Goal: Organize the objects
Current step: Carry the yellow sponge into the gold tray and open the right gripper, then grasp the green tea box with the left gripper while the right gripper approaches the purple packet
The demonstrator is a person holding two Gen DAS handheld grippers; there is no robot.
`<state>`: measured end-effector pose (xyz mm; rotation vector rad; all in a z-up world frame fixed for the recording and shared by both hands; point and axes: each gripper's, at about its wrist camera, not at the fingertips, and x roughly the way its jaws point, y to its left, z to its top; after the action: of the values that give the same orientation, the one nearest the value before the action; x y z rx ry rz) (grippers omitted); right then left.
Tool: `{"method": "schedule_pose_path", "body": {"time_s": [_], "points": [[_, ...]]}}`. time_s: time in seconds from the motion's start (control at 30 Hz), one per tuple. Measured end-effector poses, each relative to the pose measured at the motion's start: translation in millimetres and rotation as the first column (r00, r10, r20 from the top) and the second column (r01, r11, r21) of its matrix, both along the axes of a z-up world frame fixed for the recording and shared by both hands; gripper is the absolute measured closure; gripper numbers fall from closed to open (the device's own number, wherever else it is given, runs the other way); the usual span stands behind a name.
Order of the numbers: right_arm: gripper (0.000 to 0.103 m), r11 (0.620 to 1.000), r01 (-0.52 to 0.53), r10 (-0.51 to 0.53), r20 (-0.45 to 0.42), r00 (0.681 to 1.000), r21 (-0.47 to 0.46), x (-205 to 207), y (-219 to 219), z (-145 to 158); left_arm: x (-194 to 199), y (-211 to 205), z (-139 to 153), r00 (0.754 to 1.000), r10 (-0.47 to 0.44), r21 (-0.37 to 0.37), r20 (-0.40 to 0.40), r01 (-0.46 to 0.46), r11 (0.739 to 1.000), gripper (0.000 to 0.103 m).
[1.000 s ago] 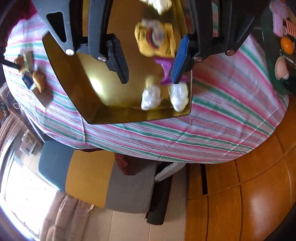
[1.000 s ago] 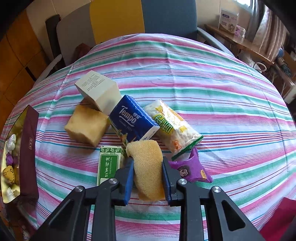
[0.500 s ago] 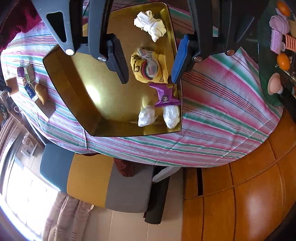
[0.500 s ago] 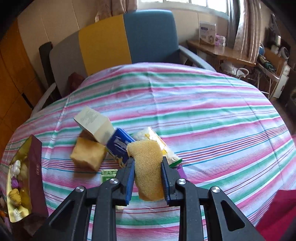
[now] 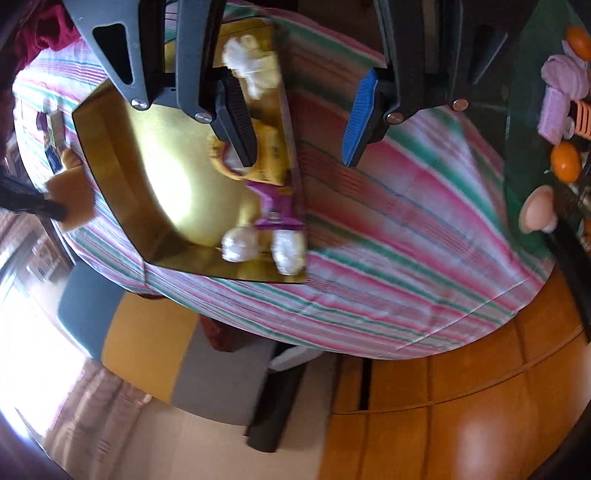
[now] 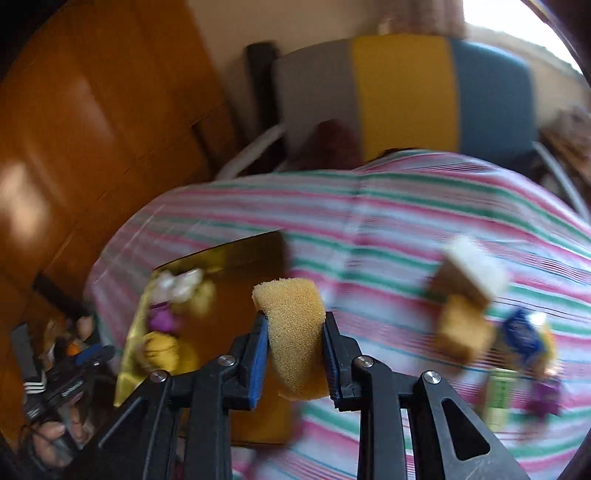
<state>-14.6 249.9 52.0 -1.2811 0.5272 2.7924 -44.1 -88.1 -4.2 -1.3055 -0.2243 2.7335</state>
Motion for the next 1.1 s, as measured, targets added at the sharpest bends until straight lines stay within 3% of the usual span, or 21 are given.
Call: {"method": "schedule_pose_path", "body": {"time_s": [0.1, 0.27, 0.43, 0.5, 0.57, 0.63, 0.87, 1.1], "points": [[0.076, 0.995, -0.089, 0.092, 0.055, 0.994, -0.047, -48, -51, -28, 0, -17, -3, 0.999, 0.039, 0.015, 0.007, -0.039, 0.999, 0.055], [0.075, 0.987, -0.124, 0.14, 0.176, 0.974, -0.101, -116, -107, -84, -3, -29, -11, 0.998, 0.06, 0.033, 0.032, -0.061, 0.998, 0.055], [0.065, 0.981, -0.133, 0.157, 0.179, 0.971, -0.142, -140, -130, -105, -5, -30, -18, 0.998, 0.049, 0.043, 0.048, -0.051, 0.998, 0.055], [0.061, 0.979, -0.139, 0.163, 0.172, 0.972, -0.146, -142, -132, -104, -4, -29, -20, 0.998, 0.046, 0.042, 0.051, -0.048, 0.998, 0.055], [0.044, 0.98, -0.142, 0.163, 0.153, 0.975, -0.139, -138, -132, -101, -5, -29, -21, 0.997, 0.044, 0.049, 0.056, -0.047, 0.998, 0.055], [0.036, 0.978, -0.133, 0.157, 0.147, 0.977, -0.159, -134, -125, -99, -5, -28, -20, 0.998, 0.04, 0.05, 0.052, -0.043, 0.998, 0.055], [0.031, 0.988, -0.08, 0.095, 0.106, 0.99, -0.133, -97, -92, -76, -2, -17, -15, 0.999, 0.004, 0.048, 0.05, -0.006, 0.999, 0.055], [0.029, 0.999, -0.03, 0.032, 0.082, 0.996, -0.019, -41, -59, -59, 5, 21, 2, 0.996, -0.089, -0.004, 0.004, 0.089, 0.996, 0.055]]}}
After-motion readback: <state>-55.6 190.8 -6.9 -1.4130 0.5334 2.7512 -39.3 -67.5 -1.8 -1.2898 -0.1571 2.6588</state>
